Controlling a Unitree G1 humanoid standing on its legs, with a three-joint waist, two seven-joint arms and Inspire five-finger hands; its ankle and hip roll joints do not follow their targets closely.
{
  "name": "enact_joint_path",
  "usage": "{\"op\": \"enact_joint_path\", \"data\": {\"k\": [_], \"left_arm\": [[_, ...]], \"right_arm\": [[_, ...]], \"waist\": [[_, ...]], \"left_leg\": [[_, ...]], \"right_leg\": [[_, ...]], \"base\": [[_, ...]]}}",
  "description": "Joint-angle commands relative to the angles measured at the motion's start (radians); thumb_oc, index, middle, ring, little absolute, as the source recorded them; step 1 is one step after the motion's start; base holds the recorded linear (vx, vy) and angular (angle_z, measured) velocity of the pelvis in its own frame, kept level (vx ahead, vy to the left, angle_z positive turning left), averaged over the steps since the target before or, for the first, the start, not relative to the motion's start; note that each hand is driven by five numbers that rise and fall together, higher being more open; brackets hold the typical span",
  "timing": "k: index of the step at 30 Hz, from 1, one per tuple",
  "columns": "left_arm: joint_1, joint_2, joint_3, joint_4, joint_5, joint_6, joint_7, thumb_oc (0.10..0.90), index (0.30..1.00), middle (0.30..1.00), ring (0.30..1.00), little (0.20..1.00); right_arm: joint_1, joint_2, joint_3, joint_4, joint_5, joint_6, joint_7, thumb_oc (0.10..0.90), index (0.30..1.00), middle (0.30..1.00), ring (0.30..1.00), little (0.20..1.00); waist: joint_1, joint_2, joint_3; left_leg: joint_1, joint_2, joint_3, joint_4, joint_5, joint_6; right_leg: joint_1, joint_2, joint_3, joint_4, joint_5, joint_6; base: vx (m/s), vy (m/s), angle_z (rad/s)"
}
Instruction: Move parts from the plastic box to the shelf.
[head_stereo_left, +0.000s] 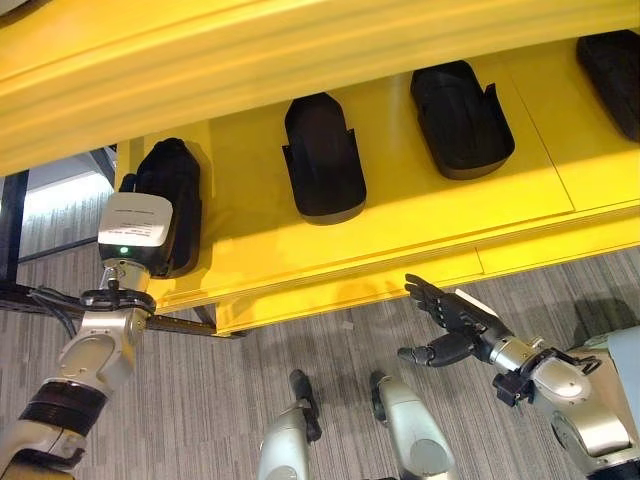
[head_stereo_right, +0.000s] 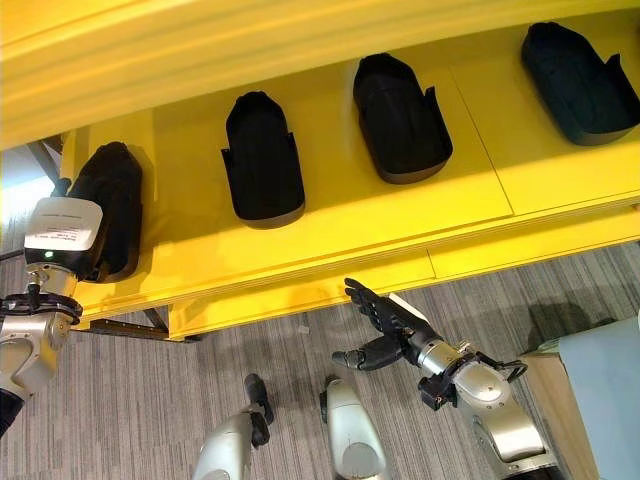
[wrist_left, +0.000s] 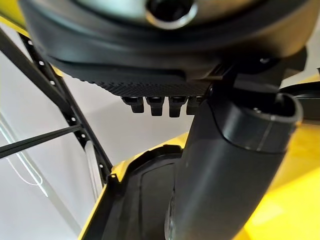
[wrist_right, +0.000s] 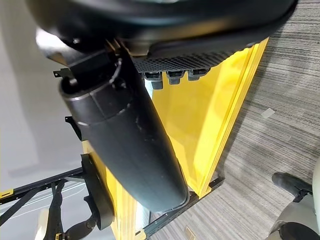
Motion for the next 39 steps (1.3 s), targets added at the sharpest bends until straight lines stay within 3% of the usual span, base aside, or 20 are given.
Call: {"op": "enact_joint_path", "data": {"k": [1,7,12,19,24,28,32,35,39], "left_arm": [[-0.073,0.074,0.041,-0.013,0.022,0.057,0.009,0.900,1.000,1.000,1.000,1.000],[0.007,0.053,0.097,0.003,0.019,0.094,-0.022,0.900,1.000,1.000,1.000,1.000],[0.074,0.037,0.166,-0.016,-0.049,0.150,0.013,0.900,1.000,1.000,1.000,1.000],[0.130,0.047,0.233,-0.016,-0.076,0.127,-0.067,0.900,1.000,1.000,1.000,1.000],[0.165,0.039,0.280,-0.031,-0.168,0.142,0.003,0.900,1.000,1.000,1.000,1.000],[0.151,0.024,0.310,-0.030,-0.233,0.114,0.036,0.900,1.000,1.000,1.000,1.000],[0.134,0.006,0.321,-0.035,-0.232,0.108,0.036,0.900,1.000,1.000,1.000,1.000],[0.109,-0.001,0.313,-0.039,-0.226,0.058,0.067,0.900,1.000,1.000,1.000,1.000],[0.093,0.013,0.308,-0.040,-0.179,0.045,0.025,0.900,1.000,1.000,1.000,1.000]], "right_arm": [[-0.074,-0.001,0.007,-0.063,0.071,-0.072,0.021,0.900,1.000,1.000,1.000,1.000],[-0.055,0.005,-0.008,-0.070,0.057,-0.075,0.019,0.900,1.000,1.000,1.000,1.000],[-0.040,0.000,-0.026,-0.080,0.058,-0.074,0.032,0.900,1.000,1.000,1.000,1.000],[-0.029,-0.005,-0.040,-0.091,0.053,-0.066,0.038,0.900,1.000,1.000,1.000,1.000],[-0.023,-0.008,-0.051,-0.103,0.052,-0.051,0.041,0.900,1.000,1.000,1.000,1.000],[-0.015,-0.002,-0.047,-0.106,0.048,-0.053,0.036,0.900,1.000,1.000,1.000,1.000],[-0.015,0.009,-0.040,-0.101,0.044,-0.059,0.034,0.900,1.000,1.000,1.000,1.000],[-0.017,0.011,-0.034,-0.105,0.051,-0.056,0.023,0.900,1.000,1.000,1.000,1.000],[-0.018,0.018,-0.034,-0.098,0.049,-0.065,0.027,0.900,1.000,1.000,1.000,1.000]], "waist": [[-0.032,-0.018,-0.063],[-0.031,-0.012,-0.061],[-0.026,-0.002,-0.062],[-0.020,0.005,-0.062],[-0.014,0.010,-0.064],[-0.014,0.005,-0.068],[-0.012,-0.002,-0.070],[-0.012,-0.009,-0.067],[-0.014,-0.011,-0.065]], "left_leg": [[-0.002,0.006,-0.035,0.093,-0.106,0.039],[0.002,0.005,-0.036,0.088,-0.104,0.038],[0.007,0.000,-0.039,0.086,-0.101,0.039],[0.008,-0.001,-0.041,0.079,-0.098,0.037],[0.008,-0.005,-0.044,0.075,-0.095,0.037],[0.008,-0.005,-0.043,0.074,-0.095,0.038],[0.004,-0.004,-0.045,0.076,-0.095,0.038],[0.001,-0.001,-0.045,0.080,-0.096,0.038],[-0.001,-0.001,-0.045,0.079,-0.096,0.038]], "right_leg": [[0.026,-0.072,-0.077,-0.037,0.032,0.033],[0.023,-0.072,-0.072,-0.036,0.031,0.034],[0.026,-0.078,-0.072,-0.034,0.025,0.031],[0.021,-0.081,-0.074,-0.030,0.021,0.031],[0.021,-0.084,-0.076,-0.029,0.017,0.029],[0.023,-0.083,-0.075,-0.031,0.016,0.028],[0.020,-0.081,-0.078,-0.031,0.018,0.028],[0.019,-0.078,-0.078,-0.029,0.019,0.027],[0.015,-0.075,-0.076,-0.030,0.023,0.029]], "base": [[0.00,0.000,0.00],[0.00,0.013,-0.02],[0.00,0.016,-0.02],[0.00,0.000,0.00],[0.00,0.000,0.00],[0.01,0.006,0.00],[0.00,-0.018,0.00],[0.00,-0.040,0.02],[0.00,-0.008,0.00]]}}
